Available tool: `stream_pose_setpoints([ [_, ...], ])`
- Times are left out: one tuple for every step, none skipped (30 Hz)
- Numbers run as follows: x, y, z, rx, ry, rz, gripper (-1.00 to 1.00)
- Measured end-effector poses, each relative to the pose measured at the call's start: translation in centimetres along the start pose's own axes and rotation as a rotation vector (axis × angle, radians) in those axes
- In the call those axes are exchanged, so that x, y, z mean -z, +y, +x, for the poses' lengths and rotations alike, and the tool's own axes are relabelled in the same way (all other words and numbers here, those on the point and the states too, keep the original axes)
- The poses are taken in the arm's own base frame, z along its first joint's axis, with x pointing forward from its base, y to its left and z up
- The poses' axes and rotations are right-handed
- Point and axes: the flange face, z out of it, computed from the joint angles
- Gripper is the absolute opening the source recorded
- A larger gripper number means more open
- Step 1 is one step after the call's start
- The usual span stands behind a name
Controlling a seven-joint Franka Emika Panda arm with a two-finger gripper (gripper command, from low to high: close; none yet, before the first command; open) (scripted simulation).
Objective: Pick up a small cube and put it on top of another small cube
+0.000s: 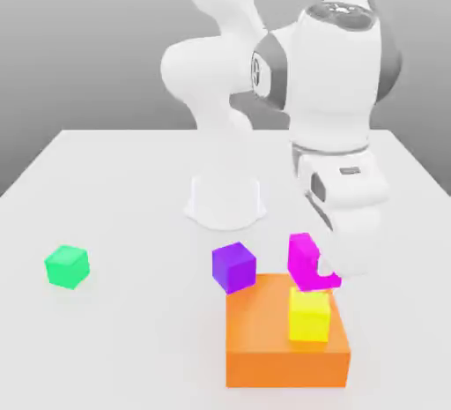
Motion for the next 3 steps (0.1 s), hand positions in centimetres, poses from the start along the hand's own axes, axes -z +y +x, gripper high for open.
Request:
stream_pose_setpoints([
  [0.00,-0.01,0.01,0.000,0.000,0.000,1.00],
  [0.00,-0.01,0.01,0.000,0.000,0.000,1.00],
  [0.00,-0.01,0.01,0.000,0.000,0.000,1.00],
])
